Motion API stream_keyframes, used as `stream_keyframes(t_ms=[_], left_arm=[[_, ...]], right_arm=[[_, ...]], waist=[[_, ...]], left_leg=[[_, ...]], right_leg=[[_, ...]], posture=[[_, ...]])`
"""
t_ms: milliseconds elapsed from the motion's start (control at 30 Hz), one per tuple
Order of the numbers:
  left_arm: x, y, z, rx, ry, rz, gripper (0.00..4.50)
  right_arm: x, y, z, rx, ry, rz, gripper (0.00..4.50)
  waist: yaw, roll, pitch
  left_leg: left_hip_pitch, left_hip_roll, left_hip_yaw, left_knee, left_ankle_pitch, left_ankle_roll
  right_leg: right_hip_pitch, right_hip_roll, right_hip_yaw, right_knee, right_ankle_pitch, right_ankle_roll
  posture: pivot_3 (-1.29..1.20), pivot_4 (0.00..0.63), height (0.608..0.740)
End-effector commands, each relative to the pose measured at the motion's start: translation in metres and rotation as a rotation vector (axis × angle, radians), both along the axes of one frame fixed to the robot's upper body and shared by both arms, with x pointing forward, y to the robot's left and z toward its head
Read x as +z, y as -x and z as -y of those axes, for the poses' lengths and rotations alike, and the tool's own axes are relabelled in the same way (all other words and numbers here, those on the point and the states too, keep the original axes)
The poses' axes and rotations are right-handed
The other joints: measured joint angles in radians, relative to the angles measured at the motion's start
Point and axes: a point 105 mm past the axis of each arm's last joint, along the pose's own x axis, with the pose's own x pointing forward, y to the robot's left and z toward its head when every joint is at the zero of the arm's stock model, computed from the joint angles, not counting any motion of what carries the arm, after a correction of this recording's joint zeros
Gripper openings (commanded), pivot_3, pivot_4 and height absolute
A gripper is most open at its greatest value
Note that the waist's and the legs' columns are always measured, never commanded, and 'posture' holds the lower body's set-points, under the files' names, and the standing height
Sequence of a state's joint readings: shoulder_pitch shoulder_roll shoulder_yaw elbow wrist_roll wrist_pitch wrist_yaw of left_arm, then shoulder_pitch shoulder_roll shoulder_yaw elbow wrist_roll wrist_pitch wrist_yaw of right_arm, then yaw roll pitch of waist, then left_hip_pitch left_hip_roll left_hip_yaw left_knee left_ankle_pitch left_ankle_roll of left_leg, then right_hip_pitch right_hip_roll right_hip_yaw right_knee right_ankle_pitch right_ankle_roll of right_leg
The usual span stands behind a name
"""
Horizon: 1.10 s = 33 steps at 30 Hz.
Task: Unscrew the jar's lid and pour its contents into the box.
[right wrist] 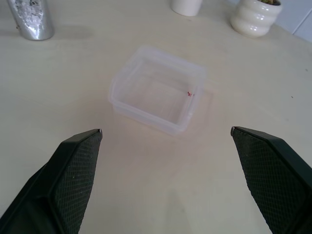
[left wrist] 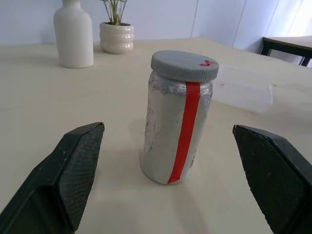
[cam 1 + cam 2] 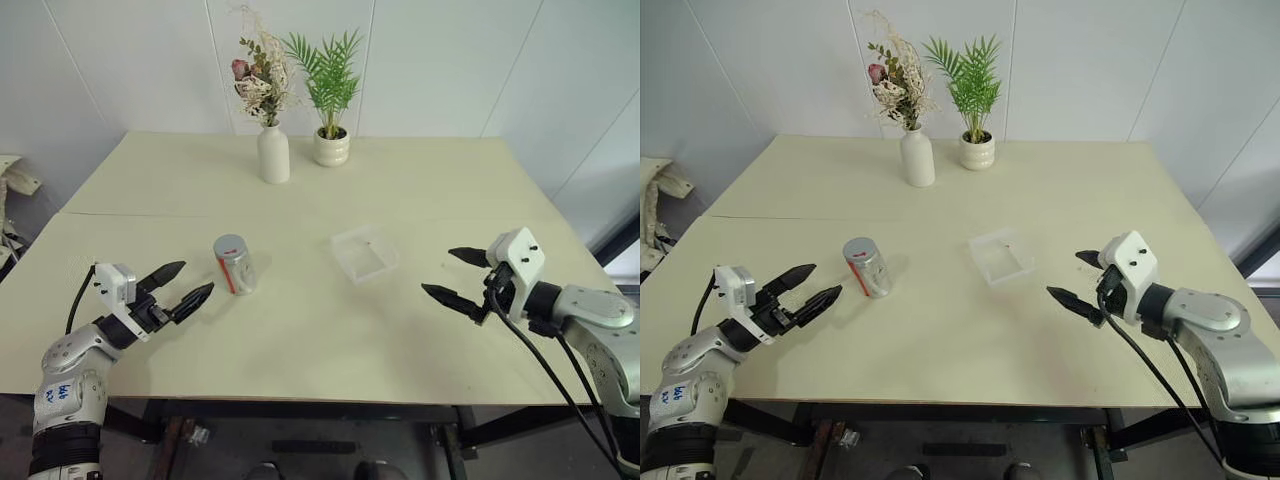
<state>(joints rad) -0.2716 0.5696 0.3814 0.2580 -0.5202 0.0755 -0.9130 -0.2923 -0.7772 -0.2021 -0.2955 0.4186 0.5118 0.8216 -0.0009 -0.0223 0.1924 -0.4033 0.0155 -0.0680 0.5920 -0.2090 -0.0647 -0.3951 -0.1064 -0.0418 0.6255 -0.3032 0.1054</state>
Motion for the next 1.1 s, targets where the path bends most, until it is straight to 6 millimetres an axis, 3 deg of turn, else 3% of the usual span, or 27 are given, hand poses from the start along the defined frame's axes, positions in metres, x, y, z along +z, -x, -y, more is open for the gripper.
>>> stream_keyframes(t_ms=[33, 400, 600, 1100], left_arm=[[0.009, -0.003, 0.001, 0.015, -0.035, 0.043, 4.50], [0.009, 0.000, 0.012, -0.018, -0.023, 0.071, 4.50], [-0.001, 0.000, 0.018, -0.039, -0.042, 0.020, 4.50], [-0.009, -0.022, 0.036, 0.012, -0.039, 0.020, 4.50]], right_arm=[[0.018, 0.003, 0.003, 0.001, 0.018, 0.085, 4.47], [0.023, -0.004, -0.008, -0.002, 0.020, 0.113, 4.47], [0.021, -0.011, -0.020, 0.026, 0.015, 0.117, 4.47], [0.022, -0.015, -0.031, 0.038, 0.005, 0.142, 4.47]], waist=[[-0.001, 0.000, 0.000], [0.000, 0.000, 0.000], [0.000, 0.000, 0.000], [-0.001, 0.000, 0.000]], left_leg=[[0.000, 0.000, 0.000, 0.000, 0.000, 0.000], [0.000, 0.000, 0.000, 0.000, 0.000, 0.000], [0.000, 0.000, 0.000, 0.000, 0.000, 0.000], [0.000, 0.000, 0.001, 0.001, 0.000, 0.000]], right_leg=[[0.000, 0.000, 0.000, 0.000, 0.000, 0.000], [0.000, 0.000, 0.001, 0.000, 0.000, 0.000], [0.000, 0.001, 0.001, -0.001, 0.001, 0.000], [0.000, 0.003, 0.004, -0.001, 0.002, 0.002]], posture=[[0.00, 0.150, 0.740], [0.00, 0.150, 0.740], [0.00, 0.150, 0.740], [0.00, 0.150, 0.740]])
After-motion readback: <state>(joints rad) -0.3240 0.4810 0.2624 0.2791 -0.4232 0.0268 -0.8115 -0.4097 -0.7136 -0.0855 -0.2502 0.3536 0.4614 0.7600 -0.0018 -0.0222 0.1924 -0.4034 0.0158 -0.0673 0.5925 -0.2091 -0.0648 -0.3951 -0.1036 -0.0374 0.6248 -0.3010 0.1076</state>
